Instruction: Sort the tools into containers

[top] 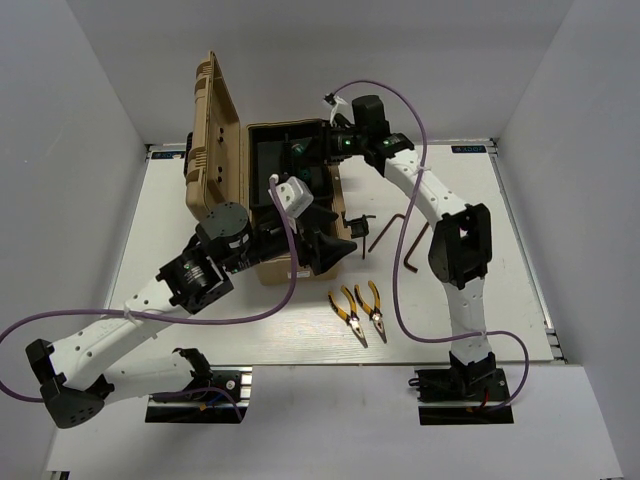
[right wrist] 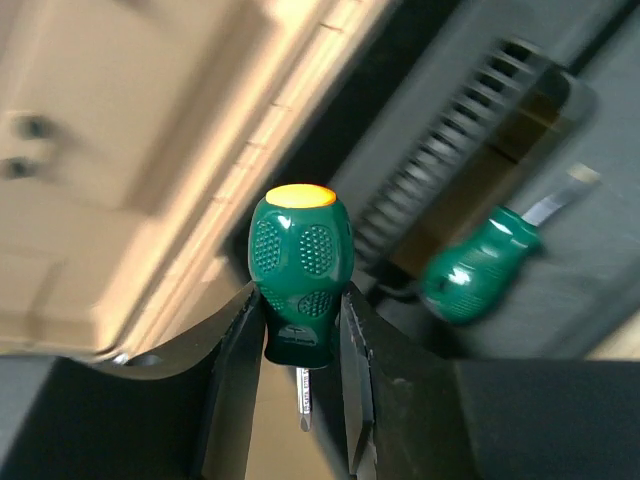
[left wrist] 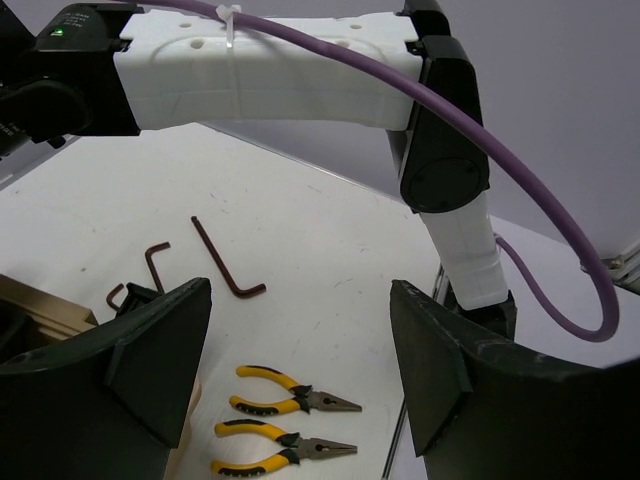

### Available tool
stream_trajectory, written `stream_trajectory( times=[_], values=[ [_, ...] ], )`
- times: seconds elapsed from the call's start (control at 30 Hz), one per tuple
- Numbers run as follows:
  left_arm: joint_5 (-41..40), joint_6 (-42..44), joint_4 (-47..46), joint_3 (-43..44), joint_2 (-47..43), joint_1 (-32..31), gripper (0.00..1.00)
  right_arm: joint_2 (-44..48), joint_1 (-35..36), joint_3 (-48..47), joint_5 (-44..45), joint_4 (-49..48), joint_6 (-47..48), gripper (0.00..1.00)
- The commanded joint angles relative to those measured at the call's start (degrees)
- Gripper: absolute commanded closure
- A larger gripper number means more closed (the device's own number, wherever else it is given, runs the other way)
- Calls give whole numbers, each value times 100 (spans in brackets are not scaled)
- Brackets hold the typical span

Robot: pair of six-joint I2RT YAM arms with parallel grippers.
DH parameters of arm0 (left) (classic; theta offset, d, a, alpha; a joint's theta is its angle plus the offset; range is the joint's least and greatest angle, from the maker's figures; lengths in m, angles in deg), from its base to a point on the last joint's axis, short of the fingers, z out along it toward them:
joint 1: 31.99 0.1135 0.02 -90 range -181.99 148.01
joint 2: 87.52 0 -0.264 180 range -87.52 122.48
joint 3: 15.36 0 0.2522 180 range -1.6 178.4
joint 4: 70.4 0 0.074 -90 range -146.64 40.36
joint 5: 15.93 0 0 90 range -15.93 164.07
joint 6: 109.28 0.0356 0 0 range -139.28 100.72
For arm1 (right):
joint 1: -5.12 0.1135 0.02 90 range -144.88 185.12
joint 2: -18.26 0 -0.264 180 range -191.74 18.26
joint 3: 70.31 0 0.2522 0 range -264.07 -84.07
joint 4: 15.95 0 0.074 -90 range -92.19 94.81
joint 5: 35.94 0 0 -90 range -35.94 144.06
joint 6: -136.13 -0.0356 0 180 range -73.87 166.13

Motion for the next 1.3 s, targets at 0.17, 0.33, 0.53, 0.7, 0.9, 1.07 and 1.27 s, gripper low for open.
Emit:
stream_trajectory(
  times=[0.17, 0.33, 0.53, 0.7, 0.9, 1.07, 1.27],
  values=[
    [-177, -43, 97, -136, -185, -21, 18, -10, 14, -93, 1312, 692, 828, 80],
    [-352, -104, 228, -136, -132, -21, 19, 96, 40, -102, 1049, 868, 1109, 52],
    [-423, -104, 501, 66, 298, -21, 22, 552, 32, -40, 714, 1079, 1258, 34],
    [-317, -104, 675, 513, 649, -21, 33, 1017, -56, 153, 933, 1211, 1512, 32],
    [-10, 168, 1213, 1621, 1843, -205, 59, 2213, -713, 1222, 2162, 912, 1506, 88],
    [-228, 344, 1326, 2473, 2915, -311, 100, 2803, -1636, 1586, 3386, 2084, 1987, 100],
    [-896, 142, 1863, 3818, 4864, -364, 78, 3057, -3014, 2366, 3212, 3338, 2120, 41]
  ],
)
